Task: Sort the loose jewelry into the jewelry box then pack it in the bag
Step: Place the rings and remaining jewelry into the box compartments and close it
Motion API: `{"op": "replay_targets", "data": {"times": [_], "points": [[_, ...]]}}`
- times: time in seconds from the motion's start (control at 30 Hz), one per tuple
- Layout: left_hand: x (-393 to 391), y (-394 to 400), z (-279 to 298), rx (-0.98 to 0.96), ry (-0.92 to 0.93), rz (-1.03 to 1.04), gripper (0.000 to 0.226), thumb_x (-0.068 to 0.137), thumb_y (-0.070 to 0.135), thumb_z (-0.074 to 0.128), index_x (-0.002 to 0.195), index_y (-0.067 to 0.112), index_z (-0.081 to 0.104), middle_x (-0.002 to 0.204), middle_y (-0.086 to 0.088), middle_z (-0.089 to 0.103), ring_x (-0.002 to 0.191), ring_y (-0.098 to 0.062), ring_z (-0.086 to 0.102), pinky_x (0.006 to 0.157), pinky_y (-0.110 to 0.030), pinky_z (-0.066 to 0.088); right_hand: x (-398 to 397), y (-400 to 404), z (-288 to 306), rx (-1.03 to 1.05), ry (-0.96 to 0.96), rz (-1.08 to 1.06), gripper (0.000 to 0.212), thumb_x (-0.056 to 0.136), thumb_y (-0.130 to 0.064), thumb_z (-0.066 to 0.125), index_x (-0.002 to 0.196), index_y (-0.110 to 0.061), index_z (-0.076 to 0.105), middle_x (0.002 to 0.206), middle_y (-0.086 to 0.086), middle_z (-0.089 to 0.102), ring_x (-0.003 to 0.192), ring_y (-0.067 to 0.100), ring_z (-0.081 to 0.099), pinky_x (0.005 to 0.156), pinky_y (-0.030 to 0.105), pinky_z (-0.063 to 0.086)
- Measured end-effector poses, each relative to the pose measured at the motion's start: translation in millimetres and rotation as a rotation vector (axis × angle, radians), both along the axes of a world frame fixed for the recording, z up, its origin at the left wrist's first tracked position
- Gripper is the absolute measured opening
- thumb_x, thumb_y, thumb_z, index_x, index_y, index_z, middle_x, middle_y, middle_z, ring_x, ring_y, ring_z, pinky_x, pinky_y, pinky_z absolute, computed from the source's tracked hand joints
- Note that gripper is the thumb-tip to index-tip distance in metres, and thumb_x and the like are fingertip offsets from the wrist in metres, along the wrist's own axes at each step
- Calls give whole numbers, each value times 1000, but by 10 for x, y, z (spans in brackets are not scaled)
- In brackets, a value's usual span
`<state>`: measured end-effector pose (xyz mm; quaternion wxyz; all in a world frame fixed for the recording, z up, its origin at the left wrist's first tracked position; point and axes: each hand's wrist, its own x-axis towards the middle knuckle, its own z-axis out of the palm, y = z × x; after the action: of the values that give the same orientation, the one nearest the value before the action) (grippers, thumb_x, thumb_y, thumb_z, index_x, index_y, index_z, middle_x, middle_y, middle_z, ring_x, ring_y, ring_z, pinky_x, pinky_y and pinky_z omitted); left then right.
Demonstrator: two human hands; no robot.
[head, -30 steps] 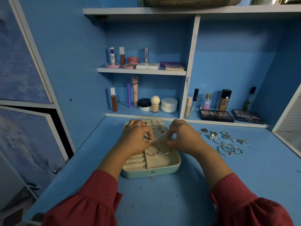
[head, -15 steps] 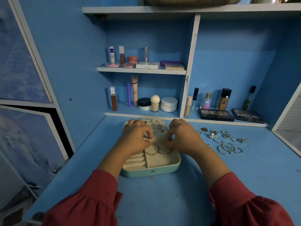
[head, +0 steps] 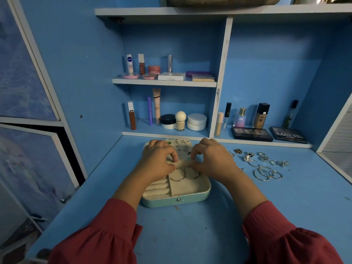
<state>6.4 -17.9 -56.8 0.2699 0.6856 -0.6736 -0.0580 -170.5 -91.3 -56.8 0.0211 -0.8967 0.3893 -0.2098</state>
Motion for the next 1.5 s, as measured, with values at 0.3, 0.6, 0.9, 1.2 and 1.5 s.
{"op": "replay_targets", "data": {"times": [0.3,0.6,0.9,1.2,1.5], "points": [[1,-6,-2,1,1,0,27,74,21,76,77,39,56,106,15,46,119,-10,34,106,-36,28,-21,-23,-18,24,-25,1,23,81,-41,69,100,-29,65,102,-5,56,99,15,48,84,30,40],[-66,-18,80,-67,186,38,11,81,24,72,86,32,65,106,10,53,117,-14,38,101,-34,34,-203,-47,0,176,-273,-16,12,82,-35,71,91,-27,68,93,-7,61,92,10,51,77,25,42],[-651,-191,176,-127,307,-15,9,84,21,68,85,29,67,104,4,59,112,-19,45,96,-33,37,-977,-226,114,271,-448,-193,6,87,-31,67,84,-27,66,87,-15,60,79,3,53,62,24,40],[-1497,-488,130,-79,429,-89,16,85,16,69,100,10,74,111,-6,62,93,-21,61,76,-20,47,-1629,-469,128,344,-361,-401,10,85,-28,65,76,-24,69,78,-7,67,77,13,61,69,33,48],[-1994,-640,-148,-13,302,144,21,86,18,57,84,21,78,93,-3,72,104,-29,52,91,-37,46,-1762,-518,51,484,-182,-552,10,78,-30,71,69,-26,73,78,-5,70,81,15,62,74,30,52]]}}
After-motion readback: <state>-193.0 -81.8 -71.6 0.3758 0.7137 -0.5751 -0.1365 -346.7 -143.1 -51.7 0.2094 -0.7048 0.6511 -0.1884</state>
